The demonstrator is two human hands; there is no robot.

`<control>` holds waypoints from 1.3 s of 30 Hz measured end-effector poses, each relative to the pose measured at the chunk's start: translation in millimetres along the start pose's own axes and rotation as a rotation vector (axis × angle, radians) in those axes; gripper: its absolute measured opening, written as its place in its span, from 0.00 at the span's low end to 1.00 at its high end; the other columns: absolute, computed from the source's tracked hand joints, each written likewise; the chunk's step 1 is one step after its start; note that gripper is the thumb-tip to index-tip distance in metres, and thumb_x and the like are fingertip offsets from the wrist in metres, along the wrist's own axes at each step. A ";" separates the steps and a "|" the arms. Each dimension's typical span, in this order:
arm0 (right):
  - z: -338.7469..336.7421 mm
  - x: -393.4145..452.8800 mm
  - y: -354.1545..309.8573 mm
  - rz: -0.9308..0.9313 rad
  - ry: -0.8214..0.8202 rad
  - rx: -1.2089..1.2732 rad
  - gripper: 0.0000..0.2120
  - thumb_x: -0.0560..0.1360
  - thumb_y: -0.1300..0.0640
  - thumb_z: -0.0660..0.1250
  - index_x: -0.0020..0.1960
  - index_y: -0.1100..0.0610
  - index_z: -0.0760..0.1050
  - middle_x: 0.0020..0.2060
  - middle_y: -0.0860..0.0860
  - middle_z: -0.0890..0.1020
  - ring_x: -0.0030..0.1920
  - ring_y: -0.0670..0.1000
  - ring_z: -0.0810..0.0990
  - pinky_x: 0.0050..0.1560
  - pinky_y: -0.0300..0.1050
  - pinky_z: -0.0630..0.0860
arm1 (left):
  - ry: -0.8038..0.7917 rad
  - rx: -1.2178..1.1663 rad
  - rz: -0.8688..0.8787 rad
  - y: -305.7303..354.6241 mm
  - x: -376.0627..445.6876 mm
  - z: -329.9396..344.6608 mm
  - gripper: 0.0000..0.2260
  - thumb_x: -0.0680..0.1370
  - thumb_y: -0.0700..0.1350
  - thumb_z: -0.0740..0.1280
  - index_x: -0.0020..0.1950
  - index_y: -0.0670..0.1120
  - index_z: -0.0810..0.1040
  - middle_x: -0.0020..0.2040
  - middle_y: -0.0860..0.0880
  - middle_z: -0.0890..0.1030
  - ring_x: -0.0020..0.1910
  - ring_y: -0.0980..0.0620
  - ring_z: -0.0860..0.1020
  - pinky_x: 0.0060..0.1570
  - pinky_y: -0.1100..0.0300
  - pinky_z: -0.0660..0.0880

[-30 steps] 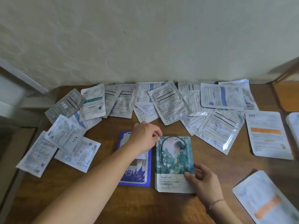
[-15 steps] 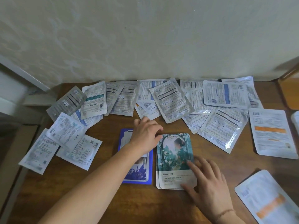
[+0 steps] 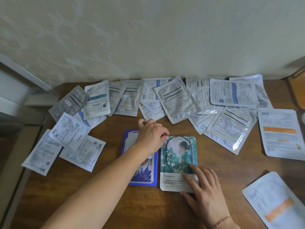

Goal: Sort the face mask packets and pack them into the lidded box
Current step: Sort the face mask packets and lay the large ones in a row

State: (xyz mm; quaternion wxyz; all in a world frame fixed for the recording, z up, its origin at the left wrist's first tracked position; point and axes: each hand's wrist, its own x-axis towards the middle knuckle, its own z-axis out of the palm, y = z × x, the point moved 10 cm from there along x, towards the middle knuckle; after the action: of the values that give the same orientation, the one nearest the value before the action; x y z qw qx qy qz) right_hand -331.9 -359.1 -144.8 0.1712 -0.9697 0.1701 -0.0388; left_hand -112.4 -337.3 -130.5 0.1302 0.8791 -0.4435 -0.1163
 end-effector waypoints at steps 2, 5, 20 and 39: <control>1.8 -1.6 1.8 0.009 -0.009 -0.015 0.23 0.71 0.39 0.64 0.58 0.53 0.78 0.62 0.58 0.78 0.58 0.63 0.77 0.60 0.66 0.69 | 0.011 -0.003 -0.007 -1.5 -0.6 -0.9 0.06 0.78 0.54 0.68 0.49 0.56 0.84 0.50 0.58 0.82 0.56 0.53 0.71 0.61 0.48 0.55; -1.8 -3.2 1.6 -0.007 0.015 -0.022 0.24 0.73 0.35 0.61 0.59 0.51 0.79 0.62 0.56 0.78 0.58 0.63 0.77 0.60 0.66 0.69 | 0.036 -0.019 0.036 1.2 -1.2 -7.1 0.07 0.77 0.55 0.68 0.50 0.55 0.84 0.51 0.57 0.81 0.56 0.52 0.72 0.60 0.49 0.57; -43.3 91.2 -79.6 -0.110 0.304 0.253 0.26 0.78 0.38 0.54 0.47 0.54 0.84 0.51 0.56 0.83 0.54 0.57 0.75 0.68 0.39 0.60 | 0.200 0.214 -0.320 -225.4 -23.2 -90.8 0.23 0.75 0.53 0.72 0.68 0.47 0.76 0.68 0.47 0.76 0.67 0.46 0.73 0.66 0.49 0.68; 23.2 267.4 -193.8 -0.545 0.047 0.049 0.24 0.65 0.61 0.78 0.60 0.50 0.80 0.60 0.49 0.82 0.65 0.59 0.77 0.63 0.63 0.70 | 0.680 -0.033 0.226 -147.2 -124.1 -128.3 0.08 0.78 0.41 0.70 0.56 0.42 0.84 0.53 0.48 0.85 0.57 0.51 0.81 0.54 0.51 0.78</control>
State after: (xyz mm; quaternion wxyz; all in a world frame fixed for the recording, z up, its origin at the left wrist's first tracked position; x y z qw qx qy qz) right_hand -16.3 -272.2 -95.1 0.1738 -0.9741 -0.0939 -0.1101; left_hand -32.9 -136.4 -47.9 0.2966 0.8107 -0.4673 0.1909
